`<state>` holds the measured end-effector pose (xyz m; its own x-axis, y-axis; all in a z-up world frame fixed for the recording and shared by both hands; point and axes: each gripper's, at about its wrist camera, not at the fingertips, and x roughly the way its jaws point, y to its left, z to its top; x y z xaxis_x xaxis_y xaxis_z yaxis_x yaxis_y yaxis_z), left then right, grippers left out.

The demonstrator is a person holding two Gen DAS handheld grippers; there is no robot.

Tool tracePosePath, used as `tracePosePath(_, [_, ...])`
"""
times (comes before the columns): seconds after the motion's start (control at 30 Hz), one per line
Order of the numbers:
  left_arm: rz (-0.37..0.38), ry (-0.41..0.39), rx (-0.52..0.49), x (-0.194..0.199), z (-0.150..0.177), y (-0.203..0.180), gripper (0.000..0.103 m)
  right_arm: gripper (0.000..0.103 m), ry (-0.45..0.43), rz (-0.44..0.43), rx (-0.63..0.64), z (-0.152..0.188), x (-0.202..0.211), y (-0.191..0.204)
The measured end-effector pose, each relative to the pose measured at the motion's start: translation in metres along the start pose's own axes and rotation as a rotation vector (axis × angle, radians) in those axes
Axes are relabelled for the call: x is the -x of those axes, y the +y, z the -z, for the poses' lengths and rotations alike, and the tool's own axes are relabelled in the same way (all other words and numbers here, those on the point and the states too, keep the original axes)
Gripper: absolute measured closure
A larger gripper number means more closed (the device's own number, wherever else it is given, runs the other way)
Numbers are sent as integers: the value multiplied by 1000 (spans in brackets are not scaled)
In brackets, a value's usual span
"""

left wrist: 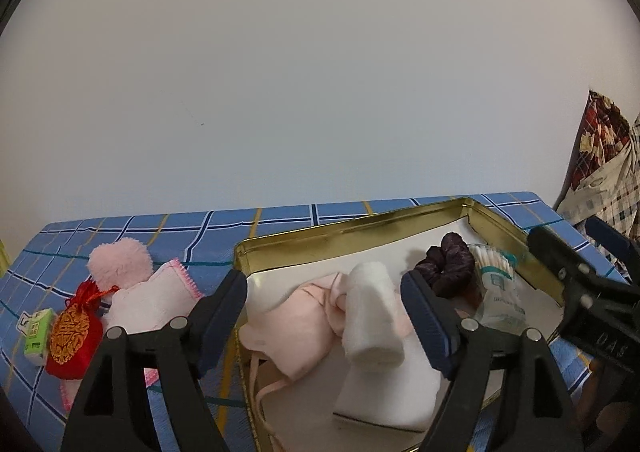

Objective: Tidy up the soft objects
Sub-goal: 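Open both grippers to drop the bandage roll and swab bag into the tin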

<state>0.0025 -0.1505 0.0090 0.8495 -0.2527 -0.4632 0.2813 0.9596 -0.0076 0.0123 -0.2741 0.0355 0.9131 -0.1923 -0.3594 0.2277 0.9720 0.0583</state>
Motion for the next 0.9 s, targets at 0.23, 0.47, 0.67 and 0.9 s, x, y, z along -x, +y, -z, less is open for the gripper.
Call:
tracePosePath(0.23, [-2, -2, 34, 5, 4, 11, 22, 0, -62, 33, -61, -2, 9, -9])
tracePosePath(0.47, [-19, -5, 40, 12, 7, 18, 22, 0, -82, 49, -102, -1, 11, -14])
tracePosePath(0.67, [-42, -19, 30, 21, 12, 28, 22, 0, -106, 82, -131, 1, 17, -10])
tracePosePath(0.9, [-87, -41, 3, 31, 20, 47, 22, 0, -56, 104, -164, 7, 21, 7])
